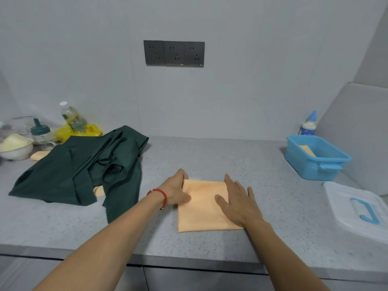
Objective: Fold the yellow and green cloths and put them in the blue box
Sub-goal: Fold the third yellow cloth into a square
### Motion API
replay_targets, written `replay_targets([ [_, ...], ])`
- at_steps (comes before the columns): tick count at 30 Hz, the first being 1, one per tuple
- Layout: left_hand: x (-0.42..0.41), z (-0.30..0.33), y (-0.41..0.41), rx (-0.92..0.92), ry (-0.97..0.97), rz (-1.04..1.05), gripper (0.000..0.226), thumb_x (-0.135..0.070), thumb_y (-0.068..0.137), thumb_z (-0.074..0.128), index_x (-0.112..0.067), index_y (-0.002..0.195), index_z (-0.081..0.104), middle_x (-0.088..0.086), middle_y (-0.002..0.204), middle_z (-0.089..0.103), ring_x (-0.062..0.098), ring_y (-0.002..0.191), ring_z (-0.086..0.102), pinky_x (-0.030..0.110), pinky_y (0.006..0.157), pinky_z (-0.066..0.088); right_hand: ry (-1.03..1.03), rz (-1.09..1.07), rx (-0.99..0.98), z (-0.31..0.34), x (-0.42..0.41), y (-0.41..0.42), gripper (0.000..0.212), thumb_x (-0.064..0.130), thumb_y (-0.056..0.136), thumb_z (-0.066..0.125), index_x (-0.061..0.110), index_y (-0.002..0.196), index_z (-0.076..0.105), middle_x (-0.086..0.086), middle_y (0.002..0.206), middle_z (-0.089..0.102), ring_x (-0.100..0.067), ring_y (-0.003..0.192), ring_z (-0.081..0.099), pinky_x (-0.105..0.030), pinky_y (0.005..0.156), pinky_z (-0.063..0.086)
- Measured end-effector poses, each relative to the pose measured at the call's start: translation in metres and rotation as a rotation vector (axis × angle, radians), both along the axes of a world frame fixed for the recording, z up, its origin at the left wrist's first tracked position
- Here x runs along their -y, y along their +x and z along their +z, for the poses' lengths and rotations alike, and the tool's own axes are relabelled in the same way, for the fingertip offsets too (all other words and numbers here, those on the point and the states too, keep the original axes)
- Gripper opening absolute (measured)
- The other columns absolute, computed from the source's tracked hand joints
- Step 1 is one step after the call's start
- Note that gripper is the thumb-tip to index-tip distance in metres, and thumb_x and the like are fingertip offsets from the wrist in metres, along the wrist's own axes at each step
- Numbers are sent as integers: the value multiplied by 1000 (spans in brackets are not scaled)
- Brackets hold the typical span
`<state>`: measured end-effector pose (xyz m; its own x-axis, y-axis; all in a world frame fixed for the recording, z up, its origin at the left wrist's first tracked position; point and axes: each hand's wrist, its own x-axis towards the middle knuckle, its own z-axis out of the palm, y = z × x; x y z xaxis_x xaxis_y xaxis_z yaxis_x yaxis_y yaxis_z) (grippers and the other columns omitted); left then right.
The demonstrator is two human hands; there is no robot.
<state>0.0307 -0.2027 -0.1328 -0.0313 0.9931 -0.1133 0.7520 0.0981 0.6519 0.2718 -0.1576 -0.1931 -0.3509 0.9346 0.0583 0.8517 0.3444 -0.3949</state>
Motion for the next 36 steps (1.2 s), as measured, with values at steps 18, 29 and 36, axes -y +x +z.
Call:
replay_targets([
  [18,2,-22,0,855,-10,-44,53,-3,87,76,-14,132,51,11,122,71,25,115,68,40,100,51,-378,-48,-970,30,-3,29,20,27,93,75,23,112,73,6,102,79,-14,93,76,-22,69,59],
  [29,2,-36,-4,843,120,-28,35,-1,92,70,-6,123,55,11,117,74,29,111,69,48,101,52,-434,66,-873,36,-3,46,21,9,105,50,15,121,62,-3,108,77,-18,103,71,-25,88,52],
  [36,2,-35,-6,919,145,-37,26,5,90,69,-4,112,58,16,115,73,31,107,70,41,94,55,-273,119,-956,30,5,42,29,1,100,59,20,122,65,5,112,76,-10,104,71,-21,84,55],
])
